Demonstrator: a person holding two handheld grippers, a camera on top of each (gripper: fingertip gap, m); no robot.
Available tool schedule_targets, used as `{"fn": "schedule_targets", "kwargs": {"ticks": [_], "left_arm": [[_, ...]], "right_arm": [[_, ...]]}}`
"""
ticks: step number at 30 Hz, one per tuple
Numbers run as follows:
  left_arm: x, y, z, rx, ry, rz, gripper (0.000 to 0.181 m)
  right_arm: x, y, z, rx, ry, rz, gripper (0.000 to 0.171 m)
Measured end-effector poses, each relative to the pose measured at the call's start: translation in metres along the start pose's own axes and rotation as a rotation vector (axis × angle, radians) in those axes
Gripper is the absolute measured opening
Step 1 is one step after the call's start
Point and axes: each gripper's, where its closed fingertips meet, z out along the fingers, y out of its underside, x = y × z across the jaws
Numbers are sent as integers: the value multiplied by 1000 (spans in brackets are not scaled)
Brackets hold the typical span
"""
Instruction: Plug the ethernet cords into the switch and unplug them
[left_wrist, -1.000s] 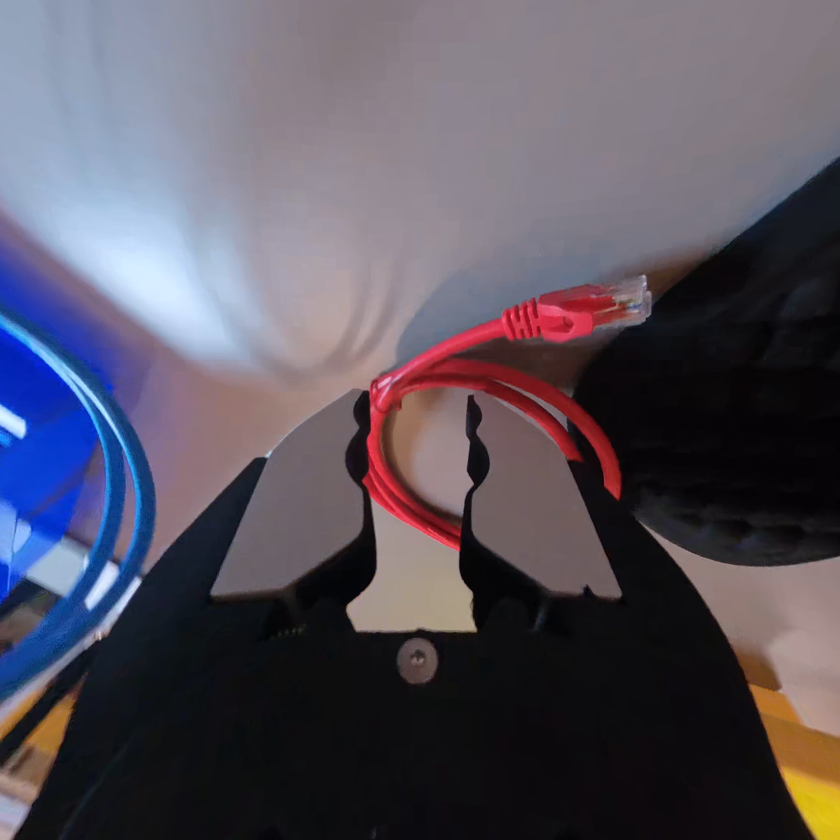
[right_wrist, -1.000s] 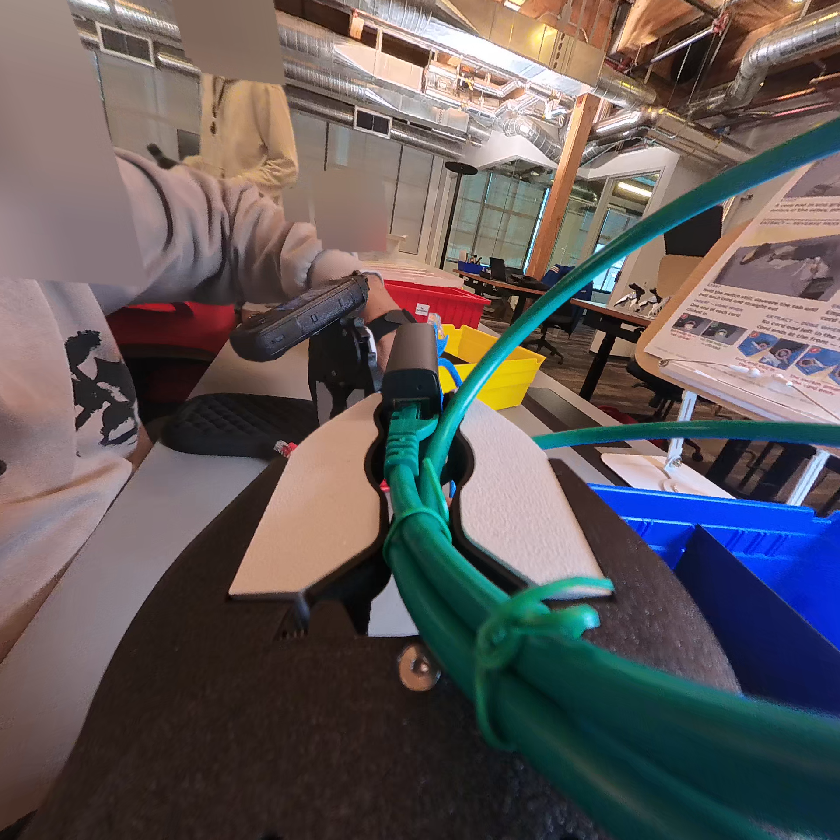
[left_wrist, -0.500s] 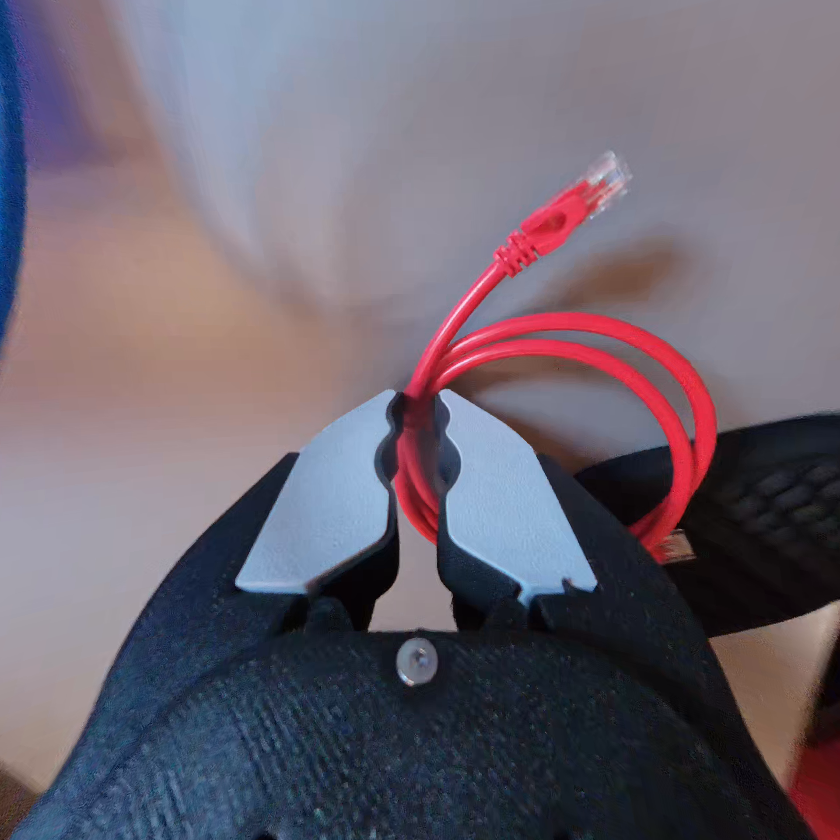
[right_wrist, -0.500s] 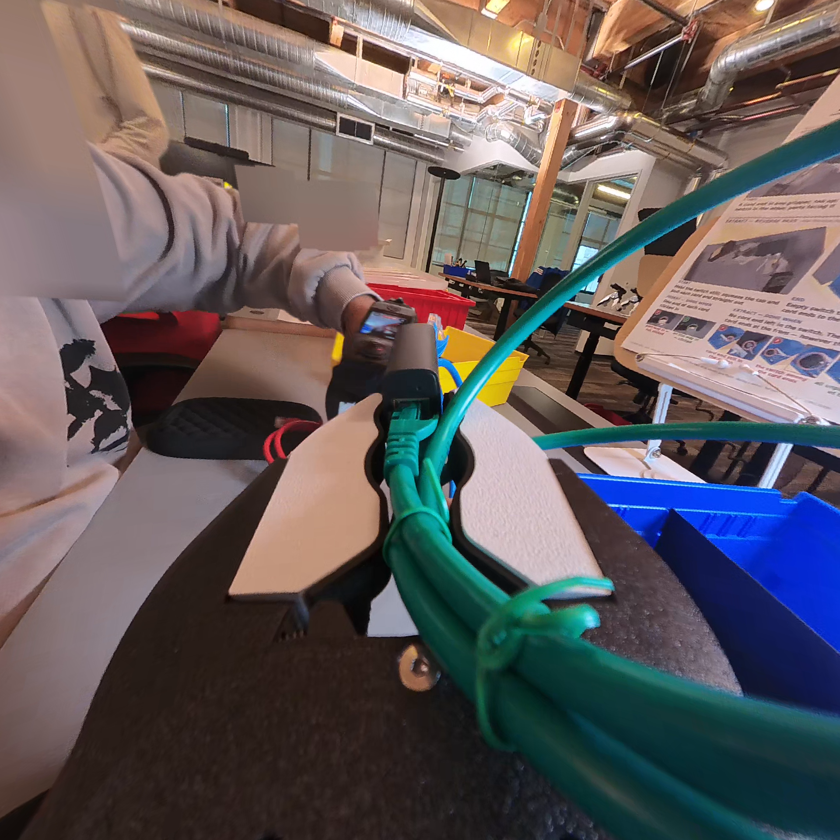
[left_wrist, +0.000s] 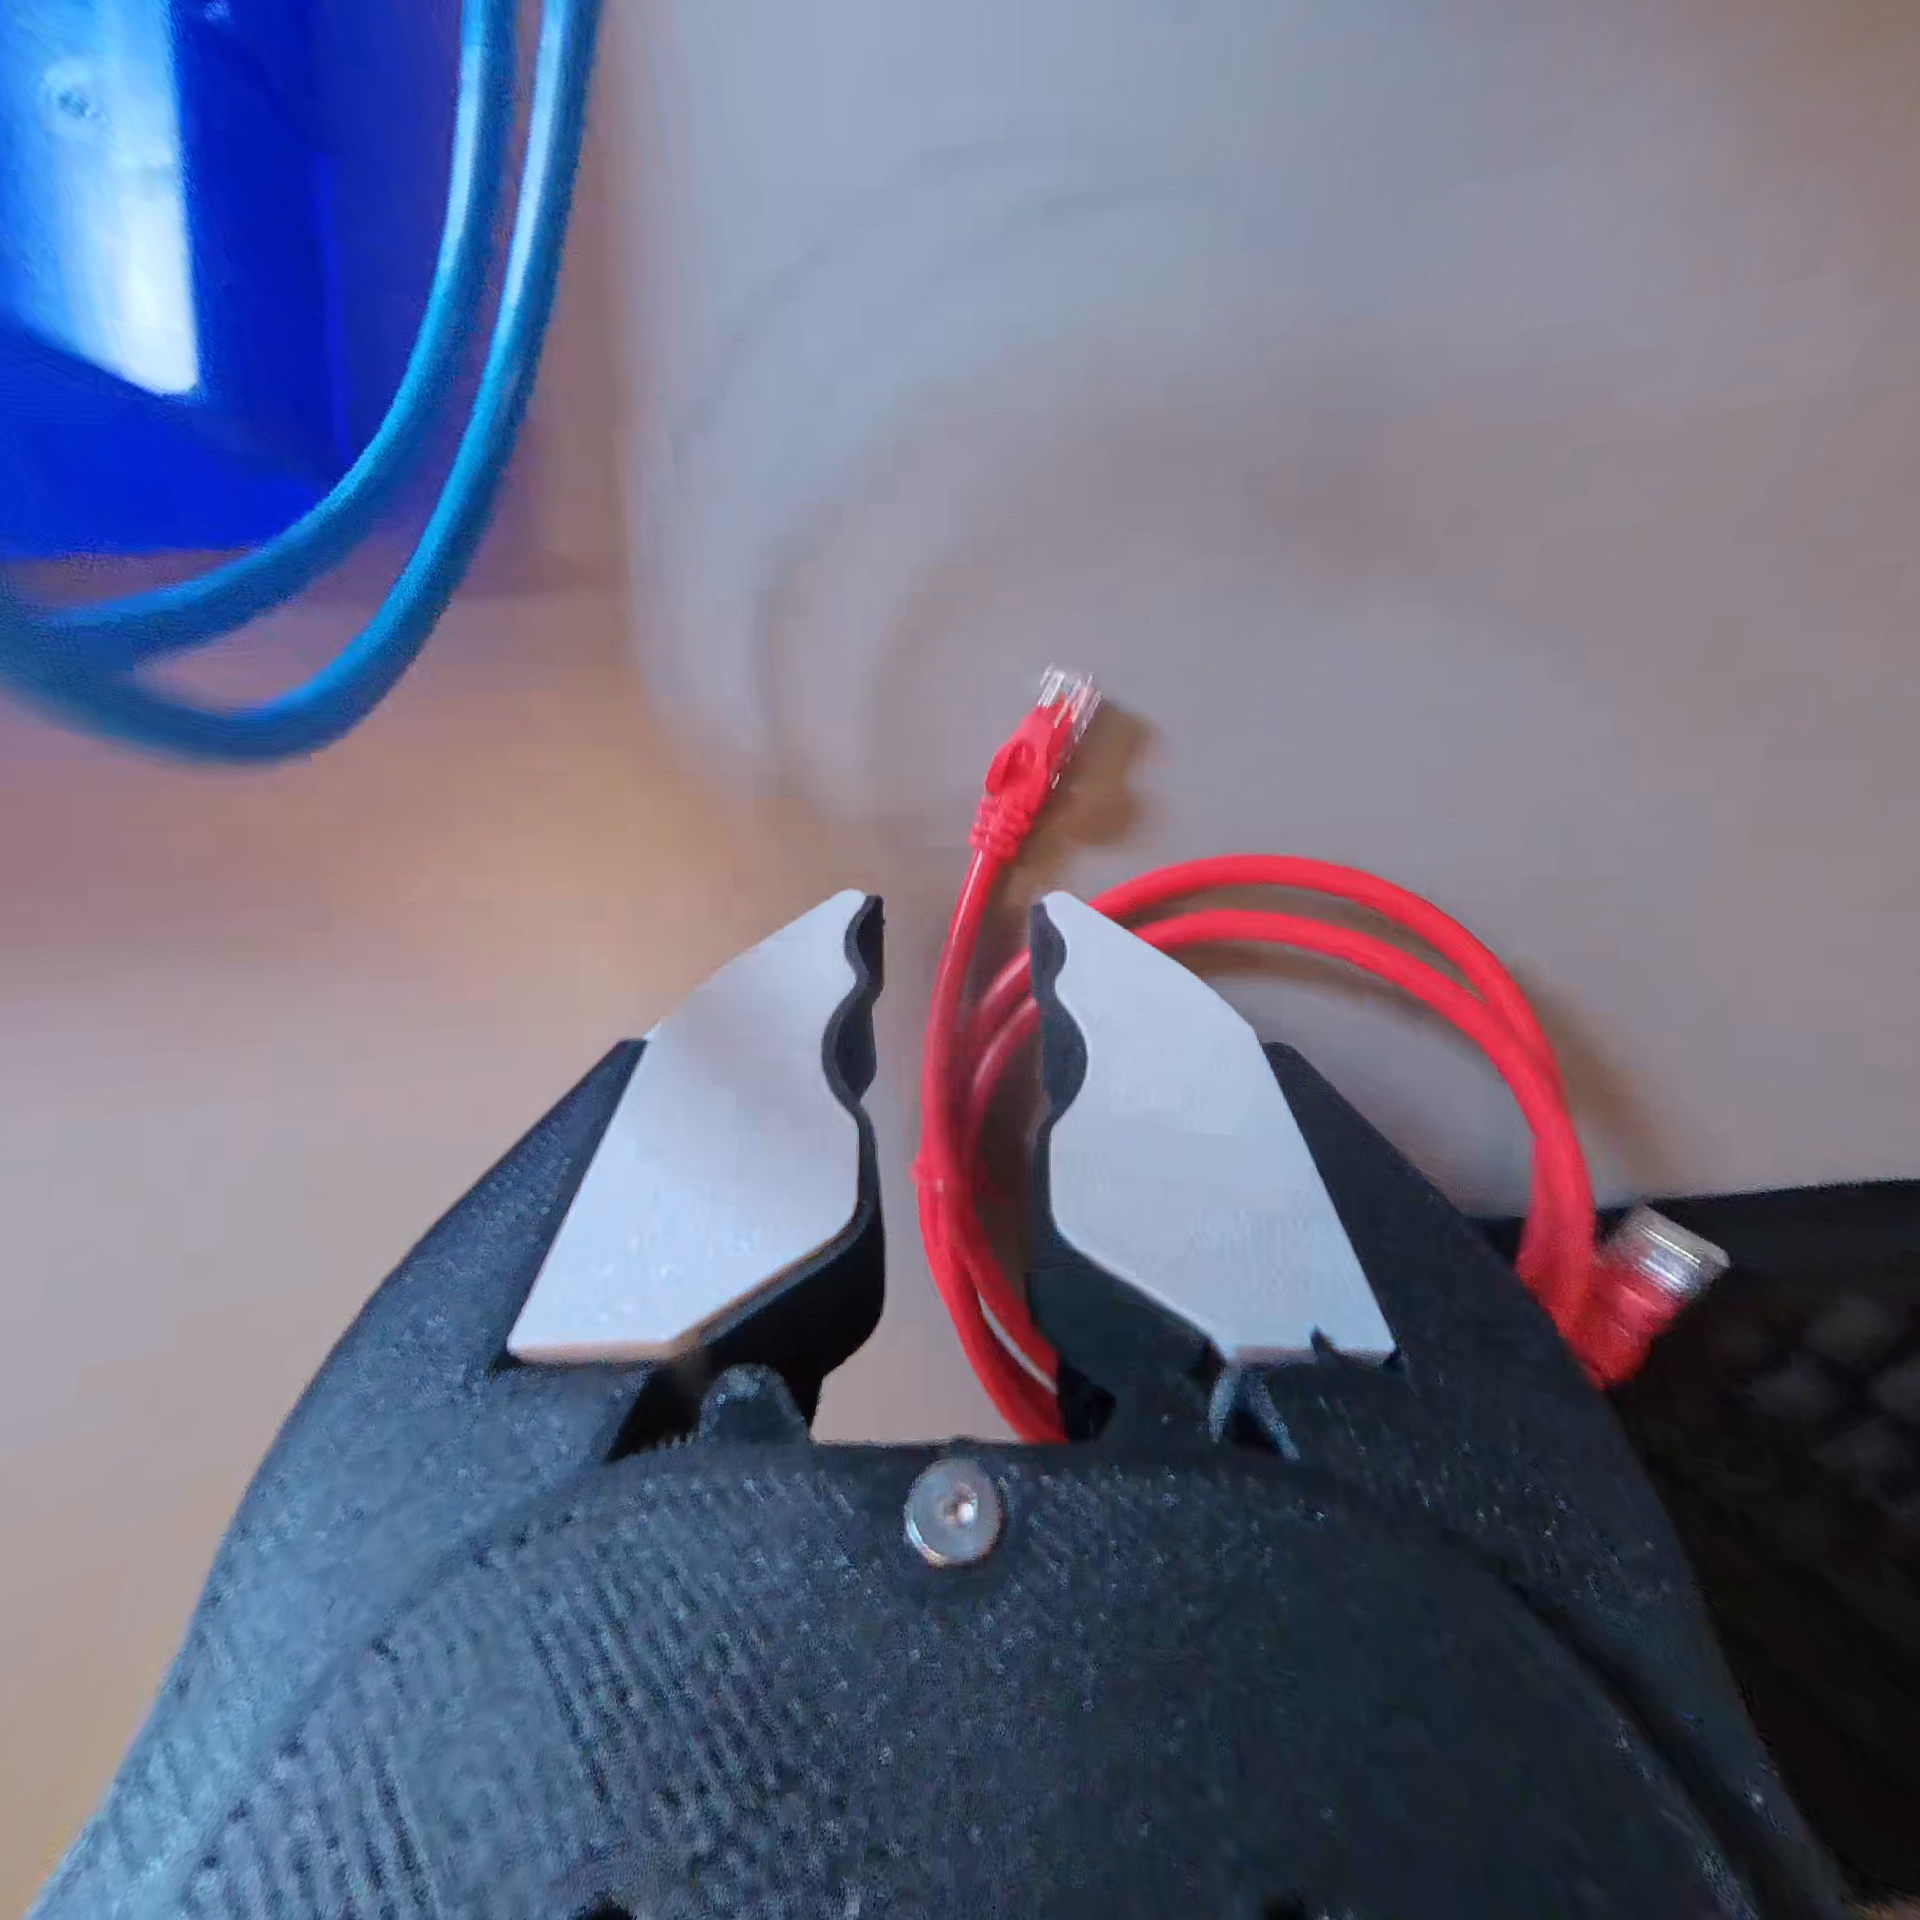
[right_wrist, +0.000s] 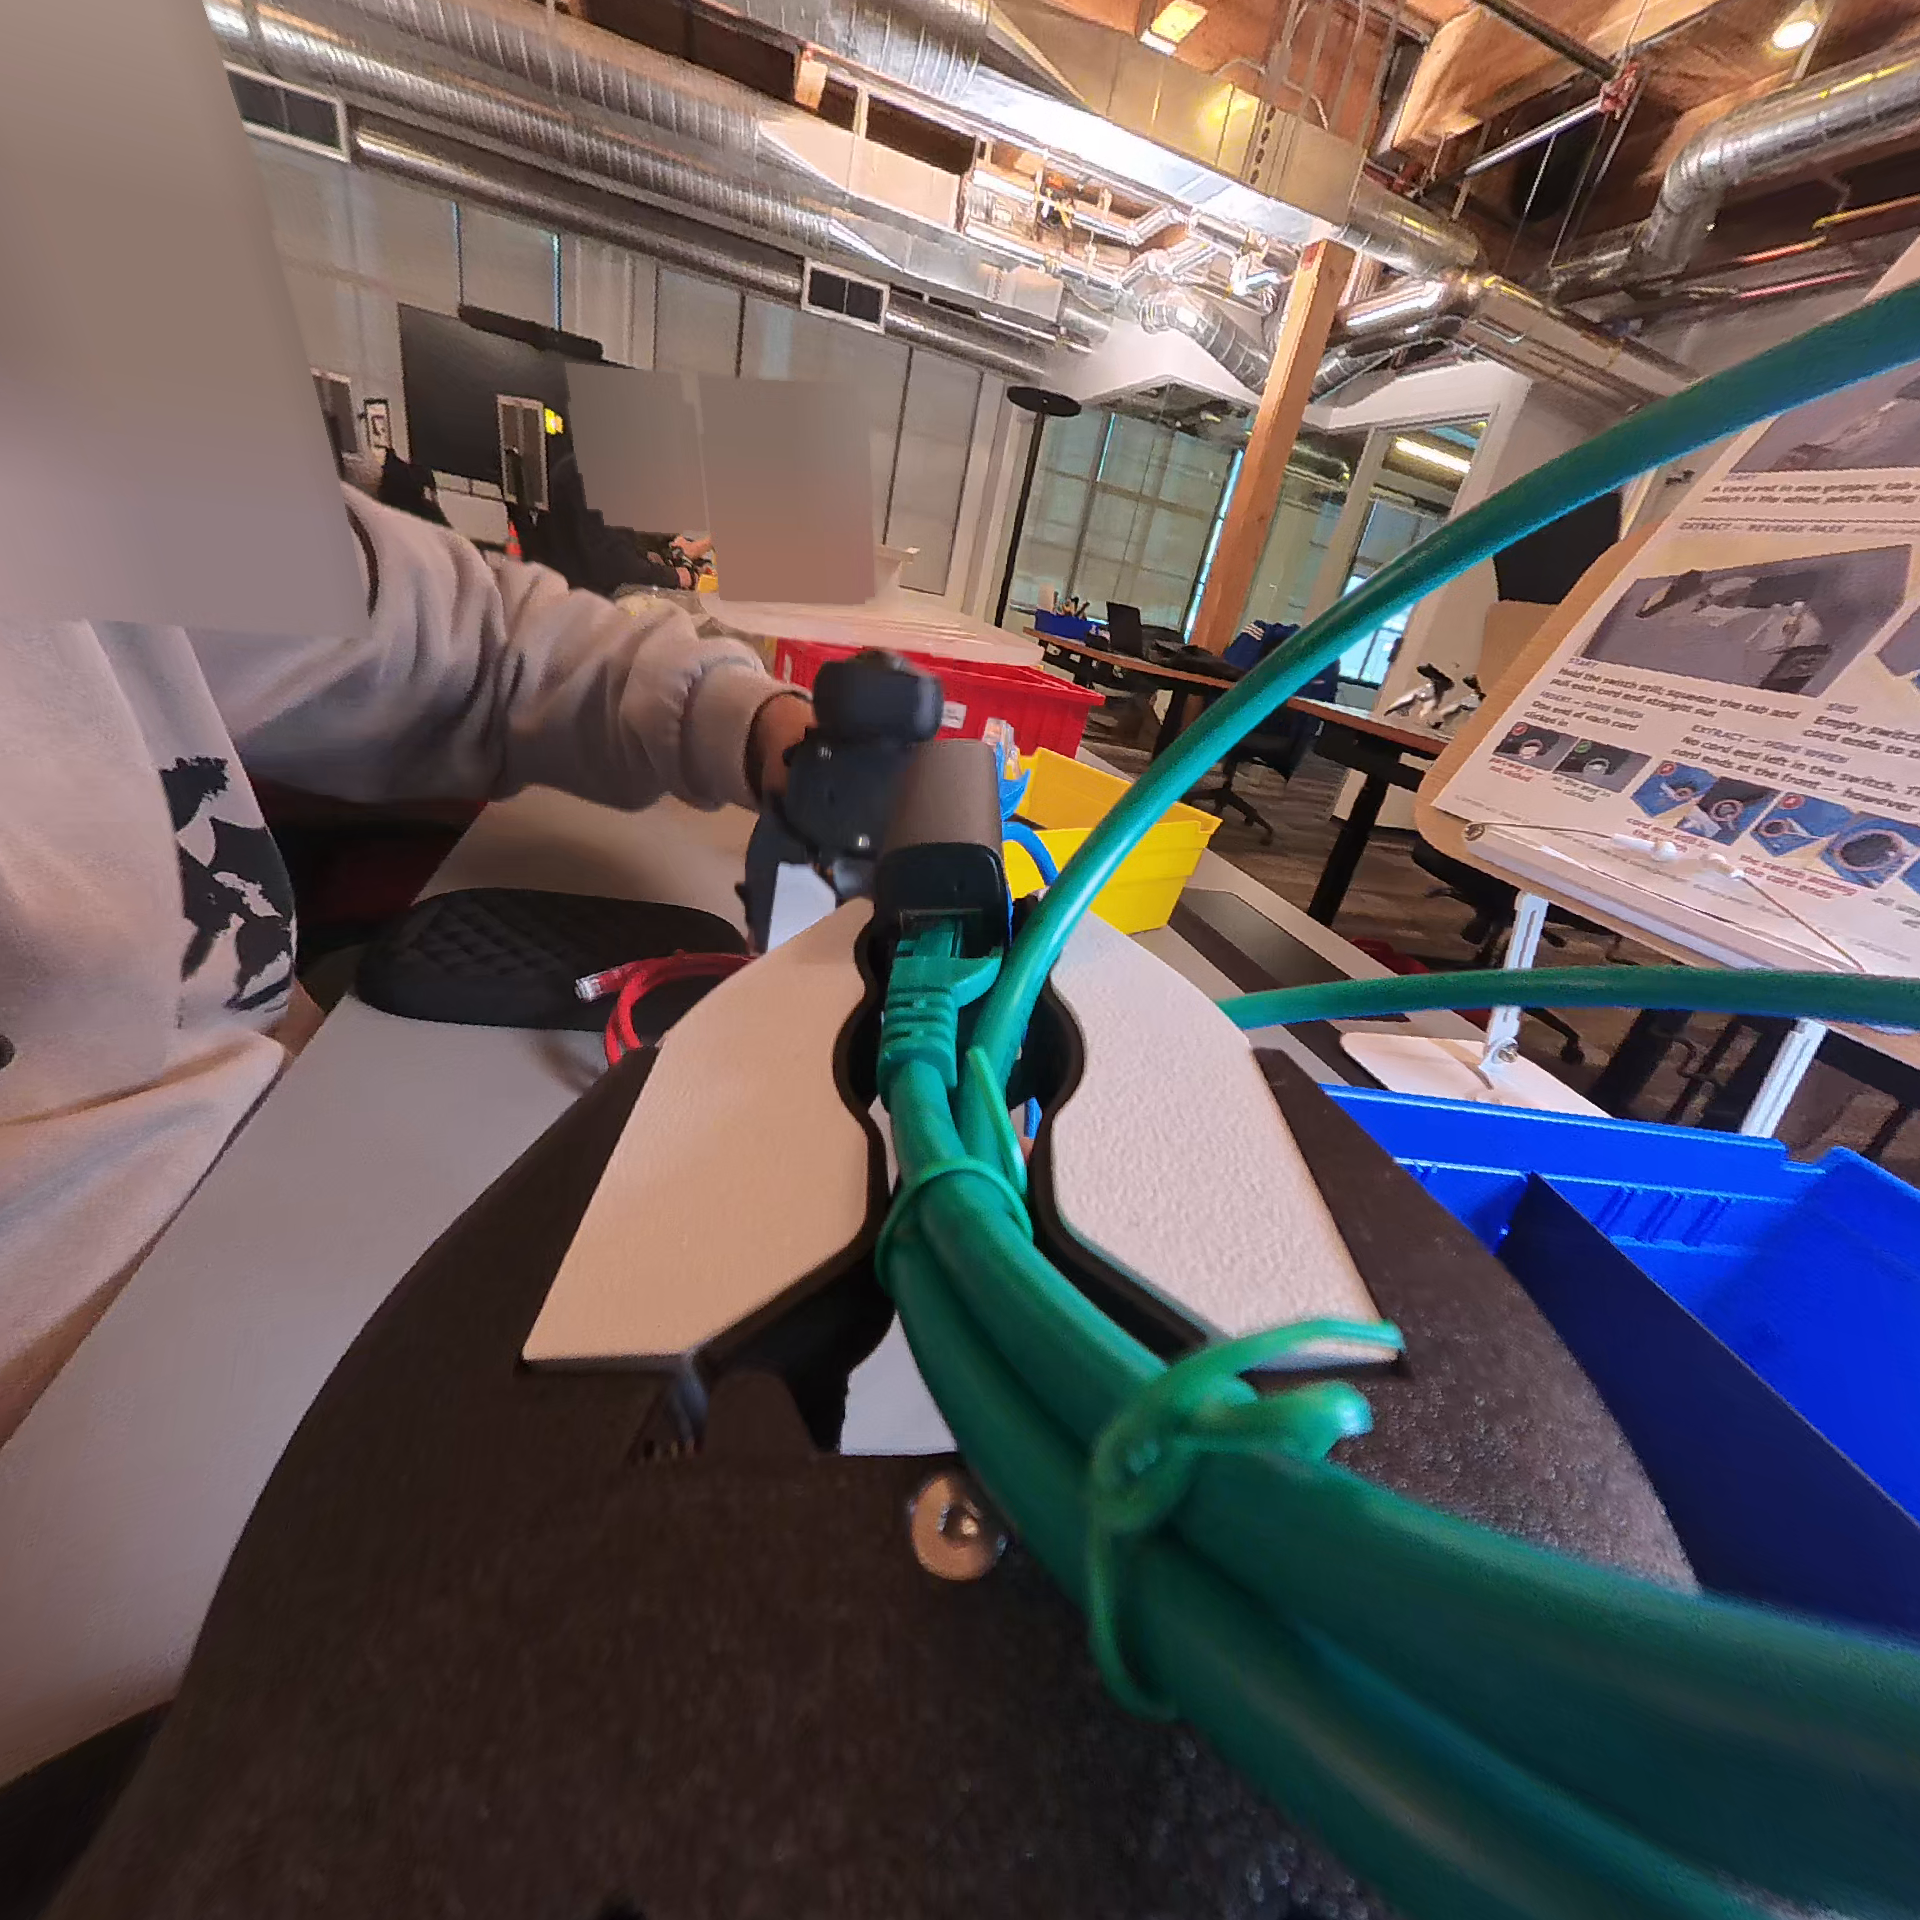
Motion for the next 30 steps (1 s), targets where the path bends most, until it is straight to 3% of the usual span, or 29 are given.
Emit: {"fn": "schedule_targets", "kwargs": {"ticks": [1,3,5,10,14,17,19,24,30], "left_arm": [[1,-1,9,-12,0,36,28],[0,-1,24,-44,-2,81,28],[3,-6,32,-25,27,90,17],[3,-4,29,-14,-14,81,12],[3,-13,-14,146,-36,-44,11],[13,-35,-65,330,28,-159,11],[29,-52,-80,382,110,-210,11],[69,-78,-58,324,375,-335,10],[76,-77,-42,208,441,-368,11]], "right_arm": [[0,-1,-1,9,-3,7,23],[0,-3,-3,28,-9,19,23],[-1,-5,-5,44,-14,30,23],[2,-6,-9,70,-19,62,23],[1,-2,-9,66,-41,72,23],[-2,8,-3,0,-46,26,23],[-10,20,7,-73,-66,-25,23],[-48,36,36,-180,-179,-152,23],[-74,46,43,-255,-267,-250,23]]}}
